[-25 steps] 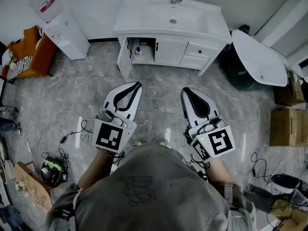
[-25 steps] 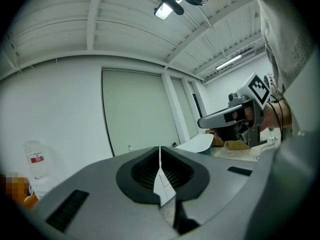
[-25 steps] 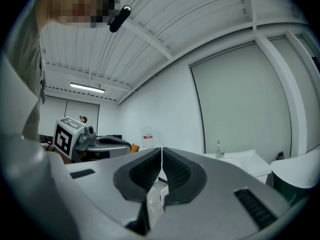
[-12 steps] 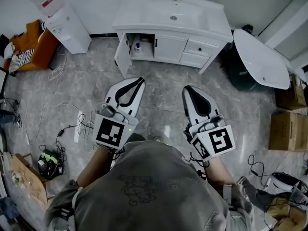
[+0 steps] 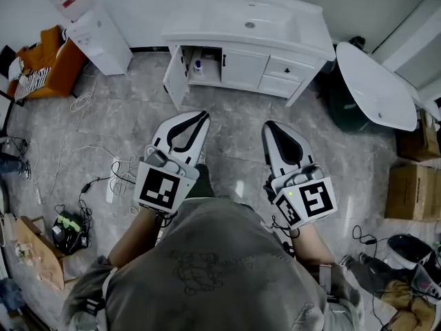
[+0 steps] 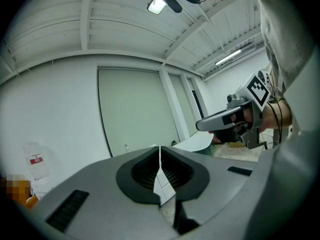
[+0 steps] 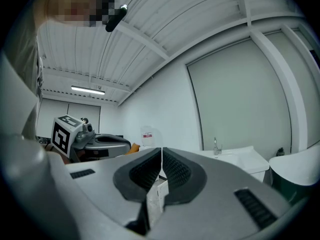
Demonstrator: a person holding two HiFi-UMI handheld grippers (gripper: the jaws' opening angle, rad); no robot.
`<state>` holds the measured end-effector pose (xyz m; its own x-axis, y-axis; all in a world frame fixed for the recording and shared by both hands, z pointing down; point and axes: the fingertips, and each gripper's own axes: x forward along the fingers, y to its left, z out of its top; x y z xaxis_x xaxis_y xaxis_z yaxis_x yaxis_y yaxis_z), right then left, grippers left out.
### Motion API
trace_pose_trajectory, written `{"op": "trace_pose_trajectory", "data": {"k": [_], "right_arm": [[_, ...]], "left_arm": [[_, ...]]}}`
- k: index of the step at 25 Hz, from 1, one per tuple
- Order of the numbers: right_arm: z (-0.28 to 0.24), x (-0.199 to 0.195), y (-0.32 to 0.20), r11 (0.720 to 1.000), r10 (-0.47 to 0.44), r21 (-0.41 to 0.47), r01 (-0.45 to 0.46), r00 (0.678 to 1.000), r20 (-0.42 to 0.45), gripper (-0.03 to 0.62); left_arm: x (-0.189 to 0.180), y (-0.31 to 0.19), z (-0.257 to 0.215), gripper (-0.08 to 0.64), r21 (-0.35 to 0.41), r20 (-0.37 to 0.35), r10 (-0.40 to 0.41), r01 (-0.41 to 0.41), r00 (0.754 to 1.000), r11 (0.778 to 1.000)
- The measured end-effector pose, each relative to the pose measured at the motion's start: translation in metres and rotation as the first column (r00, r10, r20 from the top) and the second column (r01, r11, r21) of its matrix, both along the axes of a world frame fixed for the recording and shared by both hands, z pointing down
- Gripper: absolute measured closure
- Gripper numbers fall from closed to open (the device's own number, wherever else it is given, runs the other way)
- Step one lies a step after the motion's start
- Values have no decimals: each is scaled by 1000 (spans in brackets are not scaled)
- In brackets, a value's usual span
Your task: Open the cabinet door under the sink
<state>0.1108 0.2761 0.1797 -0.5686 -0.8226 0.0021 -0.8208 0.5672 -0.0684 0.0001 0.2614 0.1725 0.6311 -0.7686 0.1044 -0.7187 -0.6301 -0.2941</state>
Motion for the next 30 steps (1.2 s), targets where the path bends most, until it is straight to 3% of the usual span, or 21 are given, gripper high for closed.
{"op": "trace_pose_trajectory", "data": {"k": [5, 10, 15, 30], "right_arm": [[10, -6, -11, 1000, -2, -10, 2, 1000, -23, 563], [16, -12, -29, 1000, -2, -21, 1, 999, -48, 563], [23, -16, -55, 999, 6, -45, -8, 998, -62, 563], [42, -58, -190, 990, 44, -130, -56, 994, -98, 563]], "left_arm": [[0, -15, 6, 537, 22, 5, 18, -18, 1000, 1000], [-6, -39, 9, 537, -5, -34, 6, -6, 999, 1000], [-11, -64, 19, 538, -4, -11, 31, -31, 999, 1000], [-61, -198, 33, 537, -68, -26, 48, -50, 999, 996]]}}
